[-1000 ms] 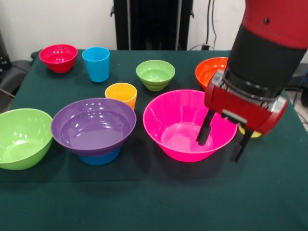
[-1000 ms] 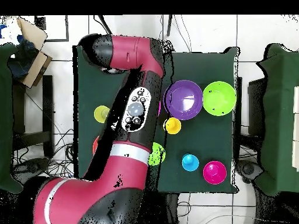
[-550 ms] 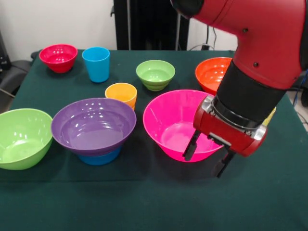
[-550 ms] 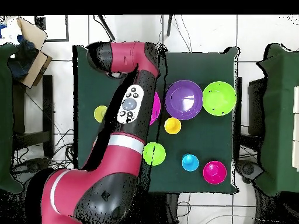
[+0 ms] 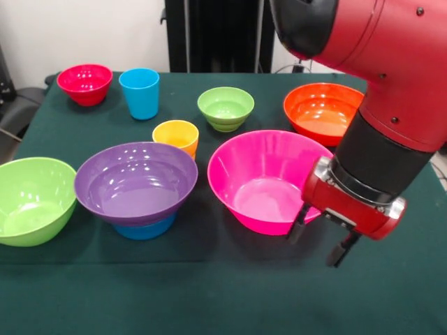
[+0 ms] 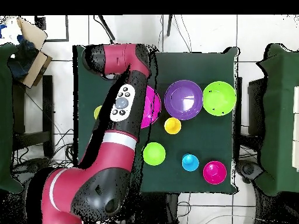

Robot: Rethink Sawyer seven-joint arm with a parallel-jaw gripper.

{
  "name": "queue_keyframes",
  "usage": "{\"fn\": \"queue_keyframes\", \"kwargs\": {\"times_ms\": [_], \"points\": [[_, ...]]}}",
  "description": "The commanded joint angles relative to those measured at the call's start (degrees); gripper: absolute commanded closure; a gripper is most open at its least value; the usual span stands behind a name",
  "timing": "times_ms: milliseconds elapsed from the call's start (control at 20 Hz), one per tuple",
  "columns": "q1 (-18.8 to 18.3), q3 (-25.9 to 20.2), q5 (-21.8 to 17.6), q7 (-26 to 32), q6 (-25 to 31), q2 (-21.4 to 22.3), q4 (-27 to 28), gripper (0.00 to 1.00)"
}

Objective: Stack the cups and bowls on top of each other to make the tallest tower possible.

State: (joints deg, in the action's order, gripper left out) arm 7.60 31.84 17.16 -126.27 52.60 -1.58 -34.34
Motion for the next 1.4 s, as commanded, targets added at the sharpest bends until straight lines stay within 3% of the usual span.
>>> {"fn": "queue_keyframes", "kwargs": {"times_ms": [50,650,1400], "points": [[1.4,-3.3,2.9,-14.7,6.5,-2.6,1.7,0.0],[3.4,-0.7,4.1,-16.2,8.7,-1.1,-0.2,0.0],[6.5,-1.2,2.4,-14.6,8.8,8.2,-9.8,0.0]]}}
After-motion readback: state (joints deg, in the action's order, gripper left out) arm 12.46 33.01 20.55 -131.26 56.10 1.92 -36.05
